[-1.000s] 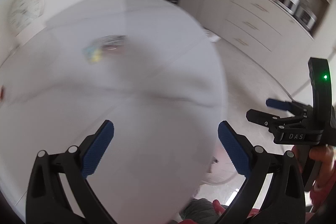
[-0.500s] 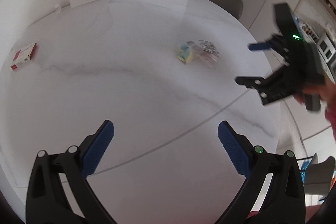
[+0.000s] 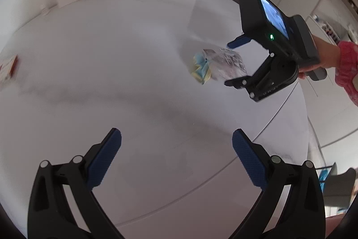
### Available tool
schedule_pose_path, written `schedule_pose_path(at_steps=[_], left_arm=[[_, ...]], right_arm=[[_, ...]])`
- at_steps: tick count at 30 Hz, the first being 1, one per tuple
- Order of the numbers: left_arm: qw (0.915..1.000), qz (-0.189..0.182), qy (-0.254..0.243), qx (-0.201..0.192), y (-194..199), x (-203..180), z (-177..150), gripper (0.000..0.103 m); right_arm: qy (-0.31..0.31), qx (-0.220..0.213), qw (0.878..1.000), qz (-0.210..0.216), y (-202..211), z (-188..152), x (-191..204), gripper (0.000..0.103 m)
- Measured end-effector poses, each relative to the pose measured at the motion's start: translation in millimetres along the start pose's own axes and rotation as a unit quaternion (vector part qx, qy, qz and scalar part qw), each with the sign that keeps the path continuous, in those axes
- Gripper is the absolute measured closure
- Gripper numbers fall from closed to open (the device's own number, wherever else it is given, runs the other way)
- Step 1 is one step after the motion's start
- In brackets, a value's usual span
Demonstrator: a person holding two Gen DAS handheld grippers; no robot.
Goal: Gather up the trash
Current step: 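Grasp the clear printed snack bag with the right tool, then grasp the blue-yellow folded paper with the left tool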
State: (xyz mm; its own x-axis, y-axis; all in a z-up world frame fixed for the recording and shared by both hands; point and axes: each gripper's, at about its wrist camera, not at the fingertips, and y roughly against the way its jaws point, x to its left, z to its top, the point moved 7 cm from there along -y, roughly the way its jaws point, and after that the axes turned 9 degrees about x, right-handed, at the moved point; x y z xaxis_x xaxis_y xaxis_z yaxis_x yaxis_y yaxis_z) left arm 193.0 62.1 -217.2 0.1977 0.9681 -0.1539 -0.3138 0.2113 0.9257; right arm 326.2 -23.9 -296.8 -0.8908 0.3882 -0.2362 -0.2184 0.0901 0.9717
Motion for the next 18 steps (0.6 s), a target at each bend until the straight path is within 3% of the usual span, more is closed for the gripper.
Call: schedule_pose_path(at_steps=[4, 7, 13, 18], left_arm=[[0.9998, 0.000, -0.019, 0.005, -17, -14, 21, 0.008], [0.9995, -0.011, -0.030, 0.001, -30, -24, 40, 0.008], [0.9990, 0.012, -0.039, 0.019, -74, -38, 75, 0.008], [0.9990, 0.029, -0.021, 0.026, -100, -42, 92, 0.024]], right_arm=[[-0.048, -0.010, 0.998, 0.031, 6, -10, -16, 0.045], [-0.101, -0.027, 0.993, 0.045, 16, -23, -31, 0.045], [-0.237, -0.078, 0.965, 0.075, 46, -73, -45, 0.045], [-0.314, -0.107, 0.939, 0.090, 60, -107, -50, 0.045]])
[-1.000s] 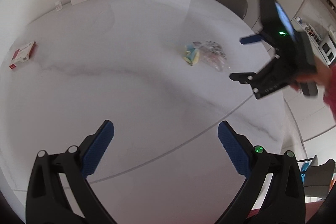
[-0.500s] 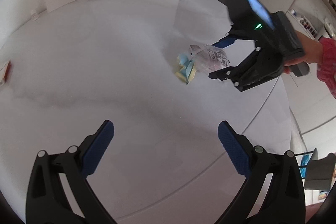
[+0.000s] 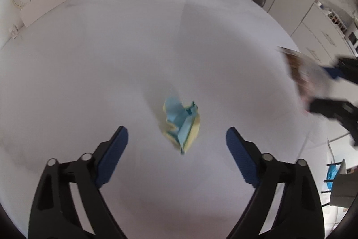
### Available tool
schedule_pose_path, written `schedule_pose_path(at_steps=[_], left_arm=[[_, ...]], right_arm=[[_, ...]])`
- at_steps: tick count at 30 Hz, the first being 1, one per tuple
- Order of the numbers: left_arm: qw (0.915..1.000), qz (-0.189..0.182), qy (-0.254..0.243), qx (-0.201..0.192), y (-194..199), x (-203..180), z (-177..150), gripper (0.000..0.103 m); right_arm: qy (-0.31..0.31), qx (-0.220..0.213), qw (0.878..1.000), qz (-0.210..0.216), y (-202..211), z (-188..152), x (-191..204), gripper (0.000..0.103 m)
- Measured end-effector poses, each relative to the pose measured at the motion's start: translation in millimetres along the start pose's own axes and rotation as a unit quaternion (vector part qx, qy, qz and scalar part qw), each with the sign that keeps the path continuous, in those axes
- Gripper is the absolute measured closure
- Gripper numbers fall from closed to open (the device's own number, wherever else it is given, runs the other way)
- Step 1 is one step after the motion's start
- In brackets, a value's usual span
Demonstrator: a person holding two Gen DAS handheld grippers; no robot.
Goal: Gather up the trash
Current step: 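Grasp the blue-yellow folded paper with the left tool, then carry blue-yellow paper and snack bag to the bin and release both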
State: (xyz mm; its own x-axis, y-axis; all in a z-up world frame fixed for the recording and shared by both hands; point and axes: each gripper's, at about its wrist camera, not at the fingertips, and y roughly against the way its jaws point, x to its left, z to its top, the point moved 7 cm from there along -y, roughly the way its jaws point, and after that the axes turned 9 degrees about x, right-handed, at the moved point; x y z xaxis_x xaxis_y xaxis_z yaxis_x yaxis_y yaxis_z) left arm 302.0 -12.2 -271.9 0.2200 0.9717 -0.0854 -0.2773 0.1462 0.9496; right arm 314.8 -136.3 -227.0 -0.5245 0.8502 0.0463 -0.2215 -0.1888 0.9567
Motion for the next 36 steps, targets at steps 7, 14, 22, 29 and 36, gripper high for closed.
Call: schedule_pose_path(at_steps=[7, 14, 22, 29, 36], left_arm=[[0.9994, 0.020, 0.023, 0.016, -17, -2, 3, 0.059], [0.9997, 0.018, 0.011, 0.013, -11, -15, 3, 0.070], [0.9999, 0.000, -0.006, -0.010, 39, -41, -16, 0.070], [0.9986, -0.019, -0.040, -0.028, 105, -80, -58, 0.070], [0.9933, -0.056, -0.098, -0.020, 149, -139, -116, 0.070]], right_arm=[[-0.086, -0.031, 0.996, 0.024, 24, -39, -12, 0.045], [-0.144, -0.055, 0.987, 0.042, 38, -62, -13, 0.045], [-0.175, -0.080, 0.980, 0.048, 63, -83, -2, 0.045], [-0.207, -0.102, 0.972, 0.037, 100, -132, 24, 0.045], [-0.267, -0.126, 0.955, 0.017, 136, -217, 54, 0.045]])
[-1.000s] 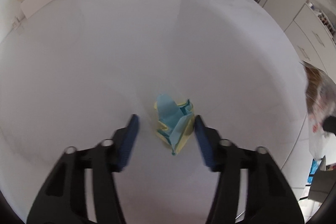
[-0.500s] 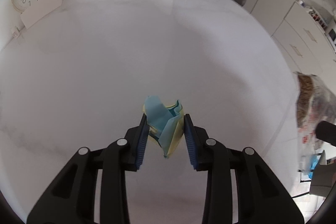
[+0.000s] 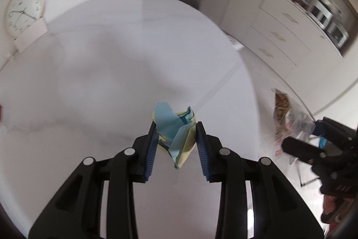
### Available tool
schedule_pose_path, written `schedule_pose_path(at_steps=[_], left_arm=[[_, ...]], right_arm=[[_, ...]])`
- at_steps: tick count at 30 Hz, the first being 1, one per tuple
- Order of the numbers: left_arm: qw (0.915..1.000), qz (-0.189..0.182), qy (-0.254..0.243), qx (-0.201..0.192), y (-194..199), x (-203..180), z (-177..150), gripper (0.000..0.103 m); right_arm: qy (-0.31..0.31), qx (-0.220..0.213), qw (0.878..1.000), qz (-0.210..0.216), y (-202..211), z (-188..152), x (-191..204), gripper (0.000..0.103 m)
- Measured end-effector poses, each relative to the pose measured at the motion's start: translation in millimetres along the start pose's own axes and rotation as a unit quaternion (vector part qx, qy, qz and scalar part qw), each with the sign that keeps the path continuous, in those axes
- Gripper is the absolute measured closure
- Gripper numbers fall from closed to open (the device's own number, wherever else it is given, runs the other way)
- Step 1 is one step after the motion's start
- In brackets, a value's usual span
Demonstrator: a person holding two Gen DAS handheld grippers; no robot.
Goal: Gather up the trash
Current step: 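Carry blue-yellow paper and snack bag to the bin and release both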
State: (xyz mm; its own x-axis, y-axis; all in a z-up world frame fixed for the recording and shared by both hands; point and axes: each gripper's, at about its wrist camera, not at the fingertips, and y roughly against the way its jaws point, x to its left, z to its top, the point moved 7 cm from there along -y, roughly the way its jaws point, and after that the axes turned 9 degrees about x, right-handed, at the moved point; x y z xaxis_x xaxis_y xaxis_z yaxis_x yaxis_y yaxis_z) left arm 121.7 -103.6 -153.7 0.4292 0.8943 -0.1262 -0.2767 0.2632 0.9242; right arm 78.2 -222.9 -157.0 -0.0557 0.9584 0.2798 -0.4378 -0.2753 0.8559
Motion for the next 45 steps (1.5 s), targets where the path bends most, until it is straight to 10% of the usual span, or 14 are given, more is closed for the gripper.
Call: schedule_pose_path(at_steps=[13, 21, 27, 32, 45], left_arm=[[0.9836, -0.063, -0.166, 0.034, -13, -141, -68, 0.070], [0.9623, -0.088, -0.226, 0.124, -86, -212, -120, 0.069], [0.9490, -0.088, -0.243, 0.181, -158, -244, -170, 0.028], [0.9422, -0.066, -0.249, 0.214, -187, -253, -190, 0.023], [0.9694, -0.086, -0.204, 0.106, -98, -245, -148, 0.009]], right_arm=[[-0.148, -0.038, 0.986, -0.070, 66, -133, -74, 0.045], [-0.232, -0.027, 0.968, -0.096, 74, -192, -127, 0.045], [-0.263, 0.009, 0.960, -0.092, 61, -232, -155, 0.045], [-0.270, 0.028, 0.959, -0.085, 50, -243, -172, 0.045], [-0.246, 0.024, 0.966, -0.081, 39, -241, -185, 0.045]])
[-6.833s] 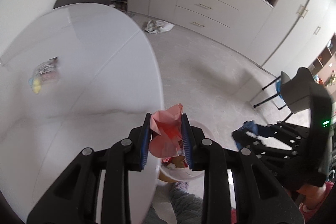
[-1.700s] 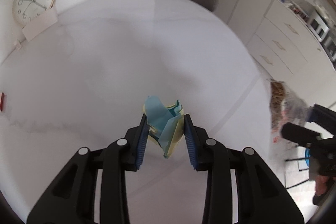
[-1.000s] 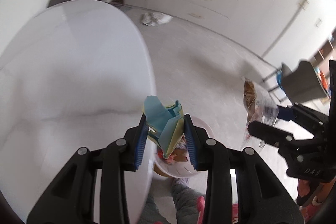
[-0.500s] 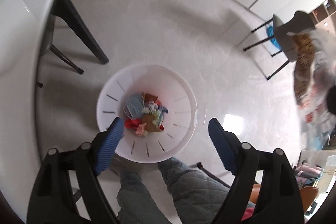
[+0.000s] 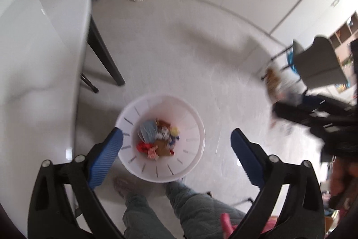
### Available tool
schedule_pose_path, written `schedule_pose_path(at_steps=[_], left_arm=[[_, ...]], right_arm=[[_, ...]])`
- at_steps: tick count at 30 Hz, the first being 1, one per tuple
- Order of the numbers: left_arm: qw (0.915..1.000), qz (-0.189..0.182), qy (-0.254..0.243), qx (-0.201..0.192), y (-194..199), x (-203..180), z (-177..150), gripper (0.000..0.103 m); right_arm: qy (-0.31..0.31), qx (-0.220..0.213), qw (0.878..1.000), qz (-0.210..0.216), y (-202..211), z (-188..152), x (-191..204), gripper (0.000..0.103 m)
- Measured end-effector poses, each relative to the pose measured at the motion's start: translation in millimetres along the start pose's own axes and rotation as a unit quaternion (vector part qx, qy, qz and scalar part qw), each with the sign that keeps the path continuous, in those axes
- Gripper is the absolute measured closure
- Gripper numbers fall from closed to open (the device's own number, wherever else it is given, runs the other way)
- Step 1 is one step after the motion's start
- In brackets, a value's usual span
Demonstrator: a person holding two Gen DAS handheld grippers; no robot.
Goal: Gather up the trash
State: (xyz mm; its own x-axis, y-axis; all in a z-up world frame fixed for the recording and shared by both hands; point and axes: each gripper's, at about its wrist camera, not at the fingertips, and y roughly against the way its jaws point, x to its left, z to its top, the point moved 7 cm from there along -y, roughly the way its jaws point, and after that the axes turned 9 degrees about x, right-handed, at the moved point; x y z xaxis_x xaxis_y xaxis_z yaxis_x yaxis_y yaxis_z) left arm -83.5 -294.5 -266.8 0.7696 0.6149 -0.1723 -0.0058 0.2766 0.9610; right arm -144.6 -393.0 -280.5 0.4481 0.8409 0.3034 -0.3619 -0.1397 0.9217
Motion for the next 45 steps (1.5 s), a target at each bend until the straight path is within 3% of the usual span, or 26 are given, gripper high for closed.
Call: schedule_pose_path(at_steps=[4, 11, 20, 25, 27, 31, 39, 45], left_arm=[[0.9990, 0.010, 0.022, -0.039, 42, 15, 4, 0.008], [0.9949, 0.044, 0.063, -0.065, 87, 50, -13, 0.008], [0.9897, 0.068, 0.098, -0.079, 109, 84, -30, 0.008], [0.9889, 0.071, 0.103, -0.081, 109, 89, -34, 0.008], [0.9888, 0.072, 0.103, -0.081, 110, 90, -35, 0.008], [0.9889, 0.070, 0.103, -0.081, 112, 91, -37, 0.008], [0.9878, 0.066, 0.112, -0.085, 112, 95, -40, 0.008], [0.9846, 0.067, 0.128, -0.100, 123, 104, -40, 0.008]], right_arm=[[0.020, 0.006, 1.000, 0.001, -15, 1, 11, 0.045], [0.051, 0.045, 0.998, 0.013, -67, -4, 39, 0.045], [0.073, 0.071, 0.995, 0.017, -91, -3, 60, 0.044], [0.086, 0.095, 0.992, -0.007, -112, -6, 60, 0.043], [0.090, 0.104, 0.990, -0.015, -122, -8, 60, 0.041], [0.092, 0.121, 0.988, -0.034, -136, -11, 61, 0.022], [0.083, 0.119, 0.989, -0.027, -125, -8, 72, 0.015], [0.089, 0.082, 0.993, -0.013, -79, 10, 99, 0.013]])
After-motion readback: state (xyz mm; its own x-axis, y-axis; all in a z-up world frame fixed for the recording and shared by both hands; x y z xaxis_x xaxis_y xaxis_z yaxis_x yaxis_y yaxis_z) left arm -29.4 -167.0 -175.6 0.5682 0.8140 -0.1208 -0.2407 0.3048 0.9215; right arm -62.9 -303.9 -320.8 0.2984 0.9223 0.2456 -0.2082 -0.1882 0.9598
